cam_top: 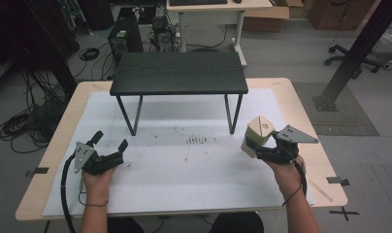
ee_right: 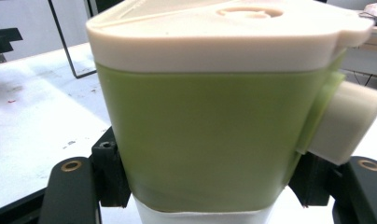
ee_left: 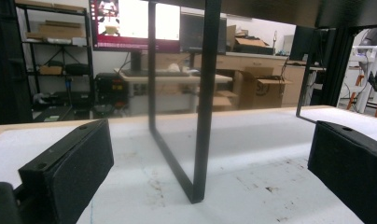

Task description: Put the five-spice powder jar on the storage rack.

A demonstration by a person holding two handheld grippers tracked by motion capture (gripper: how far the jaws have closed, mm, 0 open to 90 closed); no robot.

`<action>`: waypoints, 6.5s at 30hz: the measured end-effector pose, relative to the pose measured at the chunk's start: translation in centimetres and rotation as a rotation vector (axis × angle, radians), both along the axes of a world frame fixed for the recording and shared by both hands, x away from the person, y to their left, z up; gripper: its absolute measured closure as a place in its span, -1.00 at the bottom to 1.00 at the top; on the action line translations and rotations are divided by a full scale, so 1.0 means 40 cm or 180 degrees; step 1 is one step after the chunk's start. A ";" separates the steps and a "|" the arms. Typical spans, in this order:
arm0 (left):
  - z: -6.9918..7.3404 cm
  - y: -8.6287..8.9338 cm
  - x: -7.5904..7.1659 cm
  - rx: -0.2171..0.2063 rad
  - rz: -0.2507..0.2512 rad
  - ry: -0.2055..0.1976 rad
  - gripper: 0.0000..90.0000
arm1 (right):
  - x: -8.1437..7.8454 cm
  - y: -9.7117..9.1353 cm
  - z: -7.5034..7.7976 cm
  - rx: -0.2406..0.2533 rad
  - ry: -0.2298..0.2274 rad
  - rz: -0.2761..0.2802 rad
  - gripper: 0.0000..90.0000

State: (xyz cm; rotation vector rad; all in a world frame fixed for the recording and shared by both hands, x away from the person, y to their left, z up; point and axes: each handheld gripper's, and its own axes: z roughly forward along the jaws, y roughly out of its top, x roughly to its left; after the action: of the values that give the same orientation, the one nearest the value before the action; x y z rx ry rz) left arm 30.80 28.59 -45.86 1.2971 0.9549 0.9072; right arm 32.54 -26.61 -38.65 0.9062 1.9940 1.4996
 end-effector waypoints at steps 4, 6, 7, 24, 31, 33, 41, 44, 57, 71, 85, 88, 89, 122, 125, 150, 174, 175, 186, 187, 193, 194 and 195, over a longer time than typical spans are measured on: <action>0.000 0.000 0.000 -0.0001 -0.0002 0.0003 -0.99 | -0.005 0.002 0.027 -0.0012 -0.0019 0.0028 -0.34; 0.000 0.000 0.000 -0.0001 -0.0003 0.0006 -0.99 | -0.008 0.004 0.048 -0.0033 -0.0032 0.0041 -0.34; 0.000 0.000 0.000 -0.0001 -0.0003 0.0006 -0.99 | -0.008 0.004 0.048 -0.0033 -0.0032 0.0041 -0.34; -0.001 -0.001 0.000 -0.0003 -0.0009 0.0022 -0.99 | -0.020 0.022 0.178 -0.0070 -0.0139 0.0224 -0.34; -0.001 -0.001 0.001 -0.0008 -0.0007 0.0028 -0.99 | -0.016 0.031 0.228 -0.0058 -0.0148 0.0274 -0.34; -0.001 -0.001 0.001 -0.0007 -0.0007 0.0027 -0.99 | -0.013 0.035 0.250 -0.0040 -0.0125 0.0302 -0.34; -0.002 0.001 0.002 0.0006 -0.0005 0.0037 -0.99 | -0.006 0.045 0.298 -0.0046 -0.0083 0.0349 -0.34; -0.002 -0.001 0.002 0.0001 -0.0004 0.0035 -0.99 | -0.001 0.049 0.324 -0.0046 -0.0090 0.0378 -0.34; -0.002 -0.004 0.003 0.0046 -0.0002 0.0066 -0.99 | 0.033 0.080 0.391 -0.0042 -0.0102 0.0511 -0.34; -0.003 -0.009 0.006 0.0095 0.0010 0.0110 -0.99 | 0.088 0.138 0.455 -0.0081 -0.0082 0.0592 -0.34; -0.005 -0.011 0.007 0.0113 0.0038 0.0135 -0.99 | 0.183 0.196 0.470 -0.0069 0.0016 0.0597 -0.34; -0.005 -0.009 0.008 0.0106 0.0040 0.0137 -0.99 | 0.200 0.203 0.469 -0.0063 0.0037 0.0591 -0.34; -0.005 -0.009 0.007 0.0104 0.0045 0.0138 -0.99 | 0.200 0.203 0.469 -0.0063 0.0037 0.0591 -0.34; -0.005 -0.011 0.010 0.0165 0.0079 0.0140 -0.99 | 0.385 0.251 0.436 -0.0030 0.0170 0.0406 -0.34; -0.005 -0.010 0.010 0.0164 0.0080 0.0144 -0.99 | 0.393 0.251 0.433 -0.0026 0.0174 0.0382 -0.34; -0.004 -0.008 0.012 0.0135 0.0058 0.0120 -0.99 | 0.411 0.265 0.417 -0.0105 0.0151 0.0323 -0.34; -0.004 -0.008 0.010 0.0145 0.0055 0.0122 -0.99 | 0.406 0.263 0.402 -0.0017 0.0063 0.0347 -0.34; -0.004 -0.007 0.010 0.0143 0.0054 0.0126 -0.99 | 0.405 0.262 0.400 -0.0003 0.0048 0.0345 -0.34; -0.004 -0.007 0.010 0.0139 0.0058 0.0124 -0.99 | 0.405 0.262 0.400 -0.0006 0.0050 0.0348 -0.35; -0.004 -0.007 0.010 0.0138 0.0057 0.0126 -0.99 | 0.404 0.263 0.401 -0.0015 0.0047 0.0340 -0.35; -0.004 -0.007 0.009 0.0138 0.0058 0.0126 -0.99 | 0.403 0.264 0.401 -0.0022 0.0044 0.0319 -0.36; -0.004 -0.007 0.009 0.0142 0.0058 0.0126 -0.99 | 0.403 0.264 0.401 -0.0021 0.0042 0.0319 -0.36; -0.004 -0.007 0.010 0.0136 0.0056 0.0126 -0.99 | 0.403 0.264 0.401 -0.0025 0.0031 0.0316 -0.36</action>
State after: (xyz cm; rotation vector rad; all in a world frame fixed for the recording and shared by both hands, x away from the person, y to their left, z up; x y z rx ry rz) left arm 31.18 28.33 -46.02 1.3491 0.9836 0.9229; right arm 48.66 -16.05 -22.60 0.8237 2.0777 1.5421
